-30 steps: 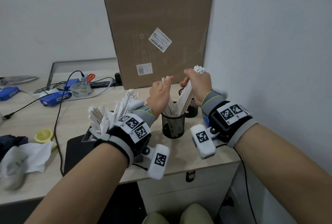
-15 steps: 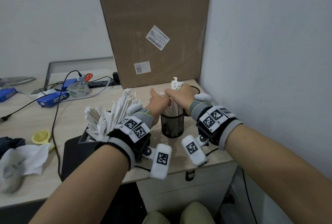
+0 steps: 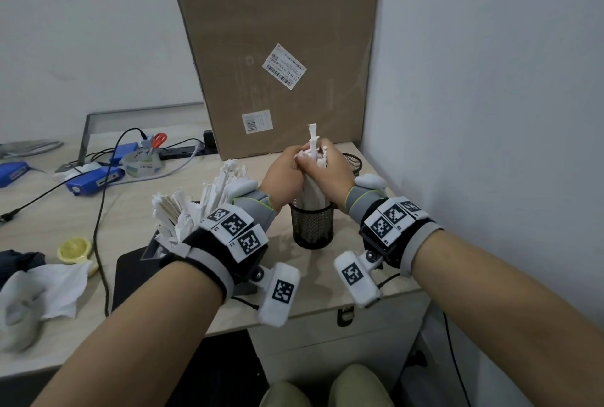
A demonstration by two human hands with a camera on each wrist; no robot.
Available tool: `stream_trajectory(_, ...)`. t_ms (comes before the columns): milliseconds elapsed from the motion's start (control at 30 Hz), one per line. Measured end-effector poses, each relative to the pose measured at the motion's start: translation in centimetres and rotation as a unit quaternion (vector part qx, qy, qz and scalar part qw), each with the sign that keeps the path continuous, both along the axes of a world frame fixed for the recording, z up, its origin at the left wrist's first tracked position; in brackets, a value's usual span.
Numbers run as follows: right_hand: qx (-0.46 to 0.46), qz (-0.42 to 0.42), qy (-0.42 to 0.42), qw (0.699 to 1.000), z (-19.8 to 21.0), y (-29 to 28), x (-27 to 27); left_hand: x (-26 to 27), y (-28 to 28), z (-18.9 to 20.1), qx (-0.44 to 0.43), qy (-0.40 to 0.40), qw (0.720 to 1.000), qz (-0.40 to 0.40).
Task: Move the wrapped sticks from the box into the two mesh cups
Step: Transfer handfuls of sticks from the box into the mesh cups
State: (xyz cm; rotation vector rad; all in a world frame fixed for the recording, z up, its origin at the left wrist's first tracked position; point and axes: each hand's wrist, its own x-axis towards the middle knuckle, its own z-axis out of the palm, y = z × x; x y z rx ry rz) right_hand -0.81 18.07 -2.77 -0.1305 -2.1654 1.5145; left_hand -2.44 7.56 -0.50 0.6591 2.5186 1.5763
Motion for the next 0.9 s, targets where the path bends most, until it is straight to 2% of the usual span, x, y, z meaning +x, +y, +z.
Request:
stream_trajectory(167,0.031,0.058,-0.064,0.996,-0.2,1.2,0.7,-0.3,-1.0,-0.3,-0.028,-0.053,0.997,-0.043)
stream_trajectory(300,0.005,0.086,-0.075,0.993,0.3,1.8,1.1,-0.3,-1.1,0.0,0.042,-0.054,0.996,-0.053)
stream_trajectory(433,0.001,0.058,-0.086,0.995,0.5,1.1,0.8,0.0,-0.4,0.1,0.066,-0.091,0.992,-0.058)
stream_trajectory(533,-0.001,0.027,-0.103,0.994,0.0,0.9,0.4,-0.7,-0.1,-1.4,0.08,-0.123,0.988,-0.044)
stream_trajectory(667,-0.09,0.006,-0.103,0.991,-0.8,1.4,0.2,-0.2,-0.8,-1.7,0.076,-0.14,0.986,-0.04)
stream_trajectory(833,0.008,-0.009,-0.097,0.995,-0.7,1.7,0.7,-0.7,-1.3,-1.3,0.039,-0.146,0.985,-0.078)
stream_trajectory(900,0.006,-0.008,-0.096,0.995,-0.2,1.5,1.2,-0.9,-1.5,-1.2,0.032,-0.141,0.987,-0.068)
